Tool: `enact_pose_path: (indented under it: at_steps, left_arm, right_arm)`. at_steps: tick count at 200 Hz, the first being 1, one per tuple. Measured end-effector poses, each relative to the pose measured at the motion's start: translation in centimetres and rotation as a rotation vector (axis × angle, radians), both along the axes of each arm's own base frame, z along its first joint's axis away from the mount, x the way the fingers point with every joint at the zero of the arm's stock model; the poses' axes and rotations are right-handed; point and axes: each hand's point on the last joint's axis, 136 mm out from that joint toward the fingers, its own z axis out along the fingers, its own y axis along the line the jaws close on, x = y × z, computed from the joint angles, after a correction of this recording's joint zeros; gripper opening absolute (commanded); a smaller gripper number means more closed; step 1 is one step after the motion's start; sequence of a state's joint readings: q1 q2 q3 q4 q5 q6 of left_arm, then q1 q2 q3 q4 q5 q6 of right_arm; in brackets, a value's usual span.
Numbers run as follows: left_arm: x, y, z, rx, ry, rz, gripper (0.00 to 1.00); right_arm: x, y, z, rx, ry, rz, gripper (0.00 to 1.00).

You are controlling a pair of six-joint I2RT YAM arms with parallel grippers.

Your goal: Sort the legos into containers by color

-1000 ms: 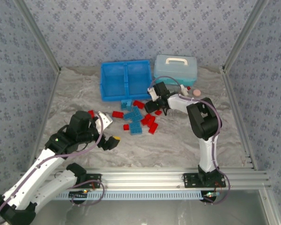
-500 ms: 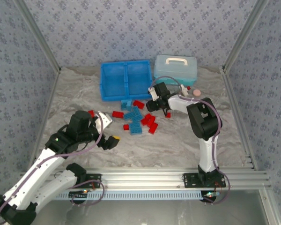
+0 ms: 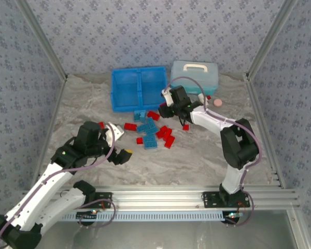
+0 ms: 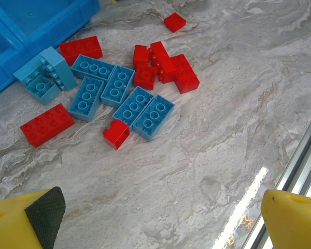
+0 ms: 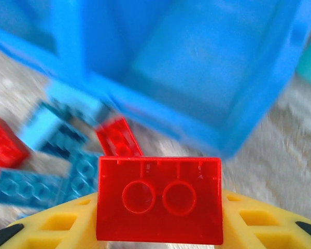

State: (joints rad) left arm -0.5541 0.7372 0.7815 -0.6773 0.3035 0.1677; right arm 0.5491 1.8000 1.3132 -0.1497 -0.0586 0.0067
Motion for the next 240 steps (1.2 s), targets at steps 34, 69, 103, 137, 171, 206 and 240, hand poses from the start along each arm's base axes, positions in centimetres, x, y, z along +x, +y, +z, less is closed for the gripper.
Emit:
enact_pose_path:
  at_steps: [34,69,103,137,171,206,240]
  left_arm:
    - [0.3,0.3,0.0,-0.001,-0.001,0.02,0.99]
    - [0.2,0.5,0.3,-0.008,-0.014,0.024,0.99]
    - [0.3,0.7,0.7,-0.016,-0.028,0.034,0.99]
    - [0.4,0.8,0.7,-0.018,-0.032,0.038,0.99]
    - [0.4,0.8,0.7,-0.018,-0.032,0.039,0.99]
    - [0.5,0.9,0.7,-0.018,-0.03,0.043,0.99]
    - [0.5,0.8,0.5,-0.016,-0.022,0.045,0.99]
  right_arm:
    - [3.8,3.1,5.2,0.062,-0.119,-0.033,0.5]
    - [7.6,4.0,1.9,0.059,-0.074,-0.096,0.51]
    - [9.5,5.0,-3.0,0.013,0.011,-0.109,0.56]
    - [9.9,5.5,-4.5,0.003,0.056,-0.121,0.67]
    - [10.0,5.6,-3.9,0.009,0.052,-0.122,0.63]
    - [7.5,4.4,-2.6,-0.002,0.051,-0.123,0.64]
    - [1.4,0.3,2.2,0.014,0.011,-0.191,0.65]
